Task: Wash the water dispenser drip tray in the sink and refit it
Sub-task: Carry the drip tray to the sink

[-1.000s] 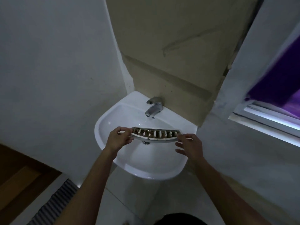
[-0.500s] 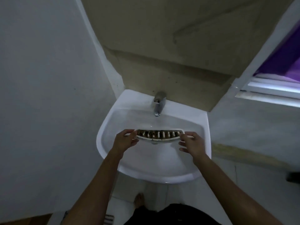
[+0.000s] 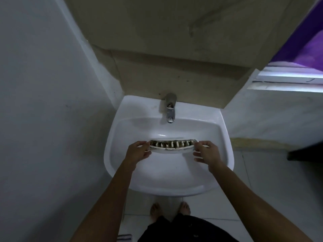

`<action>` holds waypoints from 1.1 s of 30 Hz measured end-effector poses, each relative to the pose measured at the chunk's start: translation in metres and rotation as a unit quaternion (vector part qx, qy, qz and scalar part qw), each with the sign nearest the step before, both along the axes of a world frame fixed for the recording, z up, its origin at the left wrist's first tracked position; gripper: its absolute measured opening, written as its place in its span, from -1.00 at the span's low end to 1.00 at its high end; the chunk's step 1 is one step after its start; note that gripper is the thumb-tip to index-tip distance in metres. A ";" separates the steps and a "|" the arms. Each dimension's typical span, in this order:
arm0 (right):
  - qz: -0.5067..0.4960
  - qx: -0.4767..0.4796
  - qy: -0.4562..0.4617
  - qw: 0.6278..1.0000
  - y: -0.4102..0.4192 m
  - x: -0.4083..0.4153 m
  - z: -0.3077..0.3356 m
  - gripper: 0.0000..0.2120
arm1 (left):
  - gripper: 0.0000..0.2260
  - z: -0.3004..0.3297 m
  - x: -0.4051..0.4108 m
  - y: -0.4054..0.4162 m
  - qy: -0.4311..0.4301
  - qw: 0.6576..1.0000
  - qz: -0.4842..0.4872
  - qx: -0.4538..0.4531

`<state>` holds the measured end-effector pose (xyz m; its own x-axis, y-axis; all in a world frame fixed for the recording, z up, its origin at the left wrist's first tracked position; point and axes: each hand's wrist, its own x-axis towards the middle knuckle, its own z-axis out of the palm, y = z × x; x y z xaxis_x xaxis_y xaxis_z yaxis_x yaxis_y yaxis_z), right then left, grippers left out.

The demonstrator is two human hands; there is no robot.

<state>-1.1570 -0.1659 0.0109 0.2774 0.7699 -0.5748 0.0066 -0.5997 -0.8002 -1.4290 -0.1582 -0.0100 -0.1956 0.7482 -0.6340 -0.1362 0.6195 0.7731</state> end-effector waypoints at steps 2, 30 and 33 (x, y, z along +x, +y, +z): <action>0.005 -0.009 -0.003 1.000 0.005 -0.001 -0.004 -0.68 | -0.80 -0.004 -0.002 0.005 0.008 1.000 -0.010 -0.012; 0.045 -0.093 -0.098 0.990 0.045 -0.007 -0.031 -0.57 | -0.64 -0.027 -0.005 0.034 0.124 0.987 -0.047 -0.088; 0.054 -0.089 -0.107 0.989 0.046 -0.007 -0.033 -0.58 | -0.64 -0.027 -0.006 0.034 0.125 0.986 -0.052 -0.094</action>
<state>-1.1641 -0.1203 -0.0220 0.3295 0.6928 -0.6415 0.2357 -0.7182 -0.6546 -1.4346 -0.1245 -0.0371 -0.2919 0.6463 -0.7051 0.1168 0.7558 0.6443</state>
